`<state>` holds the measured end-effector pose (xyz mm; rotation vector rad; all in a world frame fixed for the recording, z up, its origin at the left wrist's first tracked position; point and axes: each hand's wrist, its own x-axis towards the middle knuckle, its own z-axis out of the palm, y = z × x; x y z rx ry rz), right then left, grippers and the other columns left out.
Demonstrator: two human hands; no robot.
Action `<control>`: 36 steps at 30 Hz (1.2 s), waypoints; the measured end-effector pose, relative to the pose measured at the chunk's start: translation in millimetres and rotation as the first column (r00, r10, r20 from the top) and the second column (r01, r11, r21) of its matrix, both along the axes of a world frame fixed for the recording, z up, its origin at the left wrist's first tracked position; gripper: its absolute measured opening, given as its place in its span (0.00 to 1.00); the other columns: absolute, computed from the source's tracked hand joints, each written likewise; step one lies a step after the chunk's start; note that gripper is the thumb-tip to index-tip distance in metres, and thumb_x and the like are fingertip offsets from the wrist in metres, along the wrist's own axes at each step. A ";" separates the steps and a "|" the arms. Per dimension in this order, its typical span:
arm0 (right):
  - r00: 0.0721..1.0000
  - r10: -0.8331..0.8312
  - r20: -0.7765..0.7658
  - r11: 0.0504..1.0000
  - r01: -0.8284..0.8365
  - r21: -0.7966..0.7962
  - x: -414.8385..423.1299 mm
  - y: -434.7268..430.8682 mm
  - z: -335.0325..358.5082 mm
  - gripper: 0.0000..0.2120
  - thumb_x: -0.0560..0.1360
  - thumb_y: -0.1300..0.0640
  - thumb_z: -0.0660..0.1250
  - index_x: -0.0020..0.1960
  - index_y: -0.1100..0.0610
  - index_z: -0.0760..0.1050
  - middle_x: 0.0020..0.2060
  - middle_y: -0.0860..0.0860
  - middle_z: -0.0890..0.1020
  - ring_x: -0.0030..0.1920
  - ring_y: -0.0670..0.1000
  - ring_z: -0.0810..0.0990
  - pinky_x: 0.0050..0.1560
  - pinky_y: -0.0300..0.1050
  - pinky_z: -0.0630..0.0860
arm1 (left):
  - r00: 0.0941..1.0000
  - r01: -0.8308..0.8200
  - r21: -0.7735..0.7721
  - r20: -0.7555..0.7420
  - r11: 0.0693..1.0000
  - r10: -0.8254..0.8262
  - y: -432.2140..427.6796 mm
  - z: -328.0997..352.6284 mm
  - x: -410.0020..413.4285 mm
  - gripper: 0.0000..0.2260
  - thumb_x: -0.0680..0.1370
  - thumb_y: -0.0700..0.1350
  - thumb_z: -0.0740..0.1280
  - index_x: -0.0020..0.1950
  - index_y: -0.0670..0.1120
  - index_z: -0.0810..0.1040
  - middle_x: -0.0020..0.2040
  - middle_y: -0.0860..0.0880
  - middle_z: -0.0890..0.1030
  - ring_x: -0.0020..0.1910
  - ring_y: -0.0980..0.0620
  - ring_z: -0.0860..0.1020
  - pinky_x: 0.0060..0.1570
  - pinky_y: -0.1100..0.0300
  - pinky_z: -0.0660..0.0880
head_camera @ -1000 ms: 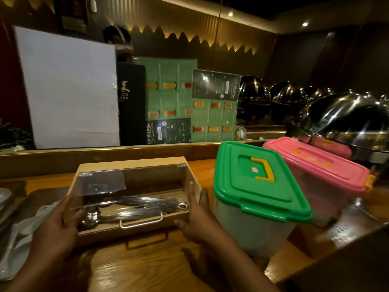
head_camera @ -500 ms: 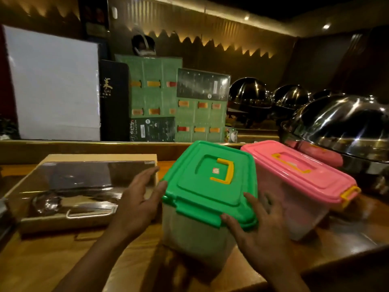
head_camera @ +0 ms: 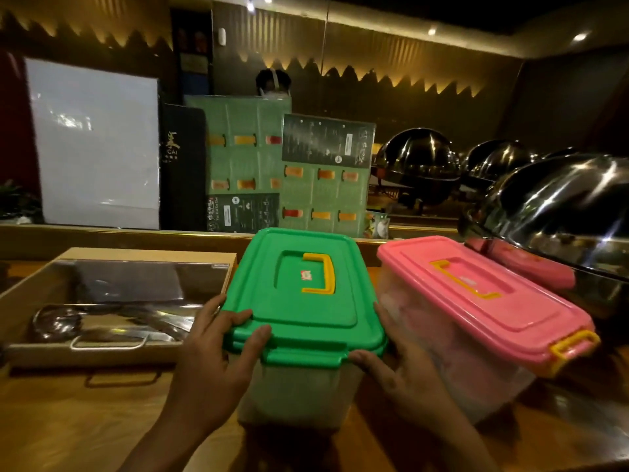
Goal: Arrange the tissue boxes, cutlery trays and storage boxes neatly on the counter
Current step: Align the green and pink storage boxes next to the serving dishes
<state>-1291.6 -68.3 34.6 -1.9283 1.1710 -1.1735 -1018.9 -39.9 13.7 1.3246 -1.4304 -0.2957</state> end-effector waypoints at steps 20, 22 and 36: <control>0.824 -0.508 -0.252 0.828 0.385 -0.408 -168.1 -8.5 50.6 0.17 0.76 0.49 0.71 0.64 0.49 0.77 0.59 0.42 0.78 0.58 0.35 0.74 0.53 0.28 0.70 | 0.918 0.320 -0.272 0.325 0.908 -0.226 5.6 49.1 -148.7 0.16 0.73 0.51 0.70 0.59 0.48 0.82 0.75 0.45 0.71 0.77 0.46 0.65 0.69 0.44 0.71; 0.777 -0.584 -0.235 0.793 0.482 -0.373 -214.0 -12.2 43.7 0.18 0.75 0.47 0.71 0.64 0.46 0.76 0.59 0.43 0.77 0.58 0.41 0.75 0.55 0.34 0.71 | 0.903 0.390 -0.241 0.289 0.889 -0.317 2.3 46.0 -175.5 0.18 0.73 0.53 0.70 0.62 0.51 0.79 0.75 0.49 0.70 0.76 0.52 0.67 0.70 0.58 0.68; 0.846 -0.296 -0.444 0.951 0.218 -0.218 -355.3 -61.8 19.3 0.34 0.65 0.26 0.67 0.64 0.44 0.76 0.67 0.42 0.71 0.66 0.44 0.71 0.63 0.43 0.69 | 0.955 0.265 0.194 -0.188 0.945 -0.229 -46.2 6.5 -355.5 0.52 0.64 0.78 0.63 0.81 0.55 0.53 0.82 0.53 0.48 0.80 0.57 0.49 0.78 0.53 0.55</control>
